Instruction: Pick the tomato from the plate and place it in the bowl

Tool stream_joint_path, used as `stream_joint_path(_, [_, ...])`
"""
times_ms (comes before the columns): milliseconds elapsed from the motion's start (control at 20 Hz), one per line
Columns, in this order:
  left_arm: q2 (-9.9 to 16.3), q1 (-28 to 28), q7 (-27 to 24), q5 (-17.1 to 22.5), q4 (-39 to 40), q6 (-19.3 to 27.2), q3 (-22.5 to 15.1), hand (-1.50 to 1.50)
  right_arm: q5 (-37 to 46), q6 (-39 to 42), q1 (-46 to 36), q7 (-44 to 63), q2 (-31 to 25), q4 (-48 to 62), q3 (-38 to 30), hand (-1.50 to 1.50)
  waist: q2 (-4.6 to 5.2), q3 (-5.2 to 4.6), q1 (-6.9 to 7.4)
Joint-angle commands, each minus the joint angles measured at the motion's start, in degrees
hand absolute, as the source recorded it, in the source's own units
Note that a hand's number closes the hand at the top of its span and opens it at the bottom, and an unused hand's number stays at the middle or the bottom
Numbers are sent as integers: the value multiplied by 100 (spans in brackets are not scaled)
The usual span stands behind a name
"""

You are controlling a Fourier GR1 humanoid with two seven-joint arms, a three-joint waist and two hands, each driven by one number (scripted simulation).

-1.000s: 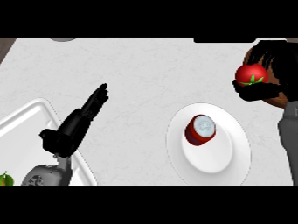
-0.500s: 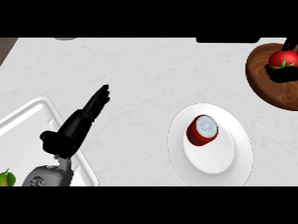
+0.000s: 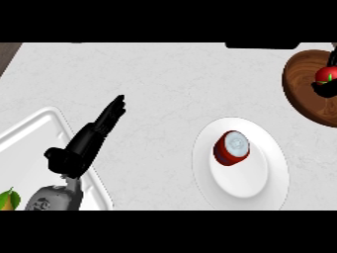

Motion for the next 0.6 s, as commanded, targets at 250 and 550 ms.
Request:
stream_joint_path(250, [-140,-310,348,-44,-34,107,-24,0,-641,76,-680,-1546,-170,1977,-589,-150,25,10,49])
stream_joint_path(550, [-107,62,115,-213,-156,110,-156,0,-1212,-124,-1034,-1874,-681,2378,-1320,-150,9,10,42])
